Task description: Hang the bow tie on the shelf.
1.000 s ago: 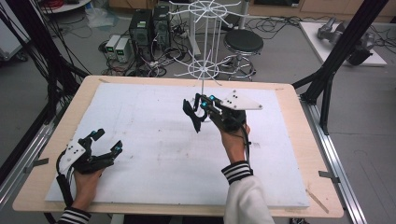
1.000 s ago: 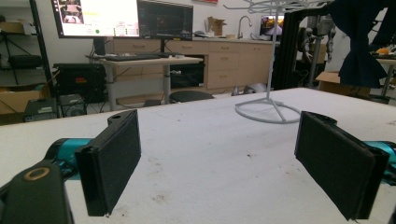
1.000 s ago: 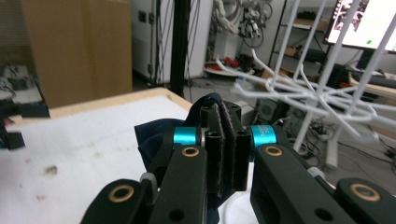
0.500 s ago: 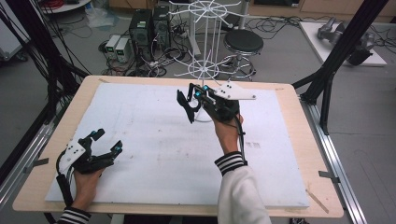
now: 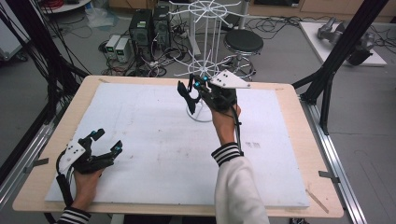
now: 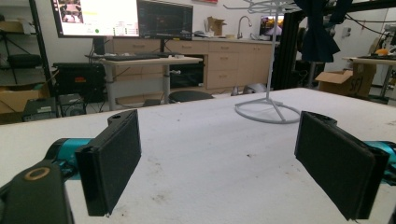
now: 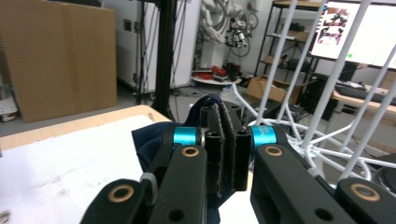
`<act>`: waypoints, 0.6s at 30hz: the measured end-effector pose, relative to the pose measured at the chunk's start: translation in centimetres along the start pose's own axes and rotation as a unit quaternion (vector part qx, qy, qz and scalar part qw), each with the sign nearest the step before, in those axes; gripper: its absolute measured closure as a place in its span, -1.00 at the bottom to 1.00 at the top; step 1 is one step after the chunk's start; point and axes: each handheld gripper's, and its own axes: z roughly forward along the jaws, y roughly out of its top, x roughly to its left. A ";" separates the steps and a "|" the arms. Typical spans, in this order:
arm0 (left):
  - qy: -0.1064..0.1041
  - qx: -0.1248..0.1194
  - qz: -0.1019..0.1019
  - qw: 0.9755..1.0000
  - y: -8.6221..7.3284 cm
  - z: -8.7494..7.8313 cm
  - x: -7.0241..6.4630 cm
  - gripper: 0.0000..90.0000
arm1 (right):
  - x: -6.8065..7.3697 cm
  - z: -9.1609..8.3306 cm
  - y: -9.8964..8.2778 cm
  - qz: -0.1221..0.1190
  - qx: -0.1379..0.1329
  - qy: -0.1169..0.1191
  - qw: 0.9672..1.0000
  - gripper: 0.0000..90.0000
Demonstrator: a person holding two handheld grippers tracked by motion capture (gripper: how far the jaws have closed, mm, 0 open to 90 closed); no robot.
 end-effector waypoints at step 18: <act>0.000 -0.001 -0.002 1.000 0.0 0.0 0.0 -0.67 | -1.0 0.9 0.4 -0.016 0.041 -0.037 0.998 0.91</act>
